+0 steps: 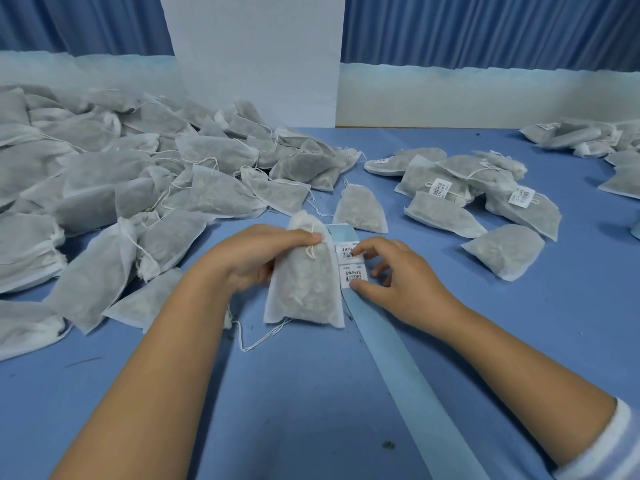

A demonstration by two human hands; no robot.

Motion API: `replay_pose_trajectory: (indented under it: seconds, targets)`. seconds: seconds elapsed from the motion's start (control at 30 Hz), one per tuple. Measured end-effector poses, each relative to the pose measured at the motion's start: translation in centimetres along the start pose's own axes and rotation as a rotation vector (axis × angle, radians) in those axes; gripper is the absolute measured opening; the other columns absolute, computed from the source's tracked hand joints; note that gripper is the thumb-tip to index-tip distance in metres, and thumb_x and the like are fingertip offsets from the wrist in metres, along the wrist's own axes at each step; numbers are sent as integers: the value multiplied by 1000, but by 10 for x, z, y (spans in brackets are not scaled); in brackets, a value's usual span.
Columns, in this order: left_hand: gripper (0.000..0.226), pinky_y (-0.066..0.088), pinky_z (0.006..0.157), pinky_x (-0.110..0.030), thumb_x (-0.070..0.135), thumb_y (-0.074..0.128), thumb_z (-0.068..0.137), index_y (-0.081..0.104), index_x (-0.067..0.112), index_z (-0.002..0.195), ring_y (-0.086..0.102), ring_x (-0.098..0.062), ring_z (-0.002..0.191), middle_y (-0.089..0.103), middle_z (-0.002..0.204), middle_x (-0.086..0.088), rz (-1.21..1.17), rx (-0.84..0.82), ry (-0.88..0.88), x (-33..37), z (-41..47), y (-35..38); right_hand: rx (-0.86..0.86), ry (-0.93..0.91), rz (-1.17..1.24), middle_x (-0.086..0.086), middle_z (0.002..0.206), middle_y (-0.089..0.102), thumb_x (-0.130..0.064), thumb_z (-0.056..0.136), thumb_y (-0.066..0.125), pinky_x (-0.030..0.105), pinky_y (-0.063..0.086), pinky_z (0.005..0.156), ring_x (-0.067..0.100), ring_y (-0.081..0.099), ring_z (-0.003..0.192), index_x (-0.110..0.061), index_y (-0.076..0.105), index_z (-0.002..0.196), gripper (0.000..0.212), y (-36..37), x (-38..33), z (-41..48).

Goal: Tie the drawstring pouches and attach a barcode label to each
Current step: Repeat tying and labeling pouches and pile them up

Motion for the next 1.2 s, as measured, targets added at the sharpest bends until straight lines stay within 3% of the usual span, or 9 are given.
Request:
replay_pose_trajectory:
  seconds: [0.2, 0.37, 0.47, 0.63, 0.8, 1.0, 1.2]
  targets:
    - [46, 62, 77, -32, 35, 84, 56, 78, 11, 94, 74, -18, 91, 77, 102, -8, -60, -119, -9, -4, 2, 11, 48, 29, 192, -1, 87, 64, -16, 82, 76, 12, 43, 66, 4, 56, 68, -29, 57, 95, 27, -4, -1, -1]
    - [25, 58, 65, -25, 35, 79, 68, 82, 16, 84, 75, -15, 85, 77, 95, -4, -121, -252, 14, -2, -2, 26, 108, -3, 458, 11, 90, 68, -6, 81, 76, 33, 49, 73, 18, 60, 74, -20, 64, 95, 23, -10, -7, -1]
    - [26, 58, 64, -24, 37, 80, 67, 82, 17, 84, 75, -13, 83, 78, 93, -3, -152, -298, 36, 1, -4, 33, 145, -17, 515, 9, 89, 71, -8, 81, 77, 31, 50, 73, 14, 62, 74, -24, 65, 95, 24, -14, -7, -1]
    - [23, 58, 63, -25, 36, 77, 69, 82, 18, 82, 75, -13, 80, 78, 89, -2, -209, -322, 64, 4, -4, 35, 237, -46, 371, -3, 84, 71, -15, 81, 78, 17, 47, 68, 4, 61, 73, -25, 71, 95, 19, -21, -6, -2]
    - [20, 58, 63, -25, 34, 70, 77, 82, 18, 80, 75, -12, 78, 77, 86, 0, -266, -317, 39, 2, -2, 35, 315, -135, 292, -7, 86, 69, -11, 81, 77, 18, 49, 69, 9, 62, 76, -25, 70, 98, 23, -28, -15, -8]
    - [19, 58, 63, -27, 35, 79, 67, 82, 19, 77, 75, -14, 75, 77, 84, -1, -351, -316, 47, 3, -3, 34, 404, -252, 141, -4, 91, 68, -13, 82, 77, 13, 46, 69, 10, 60, 81, -19, 75, 96, 15, -37, -28, -14]
    - [20, 59, 65, -29, 29, 69, 78, 82, 14, 82, 75, -17, 79, 77, 90, -6, -390, -314, 32, 3, -2, 36, 365, -278, 196, -3, 97, 61, -5, 80, 77, 18, 48, 73, 9, 59, 92, -15, 74, 88, 13, -35, -29, -14]
Point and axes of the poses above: each hand's wrist, its own z-axis towards the middle knuckle, its own y-axis out of the palm, x = y × z, the point moved 8 cm from there along z, towards the middle knuckle
